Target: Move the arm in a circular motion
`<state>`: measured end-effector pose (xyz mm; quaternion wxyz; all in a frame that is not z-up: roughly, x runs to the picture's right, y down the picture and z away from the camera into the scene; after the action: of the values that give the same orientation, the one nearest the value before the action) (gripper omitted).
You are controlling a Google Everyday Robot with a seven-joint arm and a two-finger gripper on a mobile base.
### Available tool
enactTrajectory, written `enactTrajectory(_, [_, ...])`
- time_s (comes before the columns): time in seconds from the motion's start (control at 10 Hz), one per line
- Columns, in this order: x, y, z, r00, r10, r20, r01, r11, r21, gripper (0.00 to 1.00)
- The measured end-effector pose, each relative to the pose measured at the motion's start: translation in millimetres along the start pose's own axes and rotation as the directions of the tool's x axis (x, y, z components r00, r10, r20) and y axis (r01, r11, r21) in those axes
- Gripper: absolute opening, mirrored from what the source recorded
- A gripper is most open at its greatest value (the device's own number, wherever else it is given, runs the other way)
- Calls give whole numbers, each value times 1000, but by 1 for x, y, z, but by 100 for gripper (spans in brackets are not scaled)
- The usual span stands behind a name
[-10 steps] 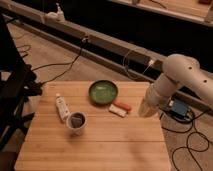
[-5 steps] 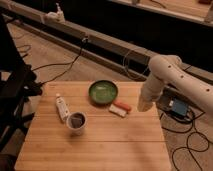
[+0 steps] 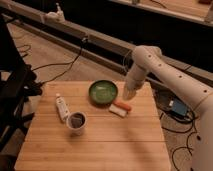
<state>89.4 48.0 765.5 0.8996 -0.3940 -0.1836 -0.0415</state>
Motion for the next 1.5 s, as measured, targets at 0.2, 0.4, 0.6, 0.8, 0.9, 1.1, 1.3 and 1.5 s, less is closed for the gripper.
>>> enactTrajectory(0.2, [-55, 5, 8, 992, -100, 74, 103, 994, -41, 0])
enactTrajectory(0.4, [-94, 34, 12, 973, -170, 155, 185, 979, -91, 0])
enactTrajectory(0.6, [-83, 63, 12, 979, -133, 157, 154, 980, -124, 0])
enactTrajectory(0.8, [-35, 82, 4, 994, 13, 104, 0, 993, -117, 0])
enactTrajectory(0.9, [1, 92, -6, 990, 119, 74, -111, 989, -97, 0])
enactTrajectory(1.1, [73, 104, -31, 956, 292, -13, -293, 955, -47, 0])
enactTrajectory(1.3, [135, 97, -53, 913, 398, -89, -399, 917, -2, 0])
enactTrajectory(1.5, [156, 60, -52, 906, 405, -125, -407, 913, 12, 0])
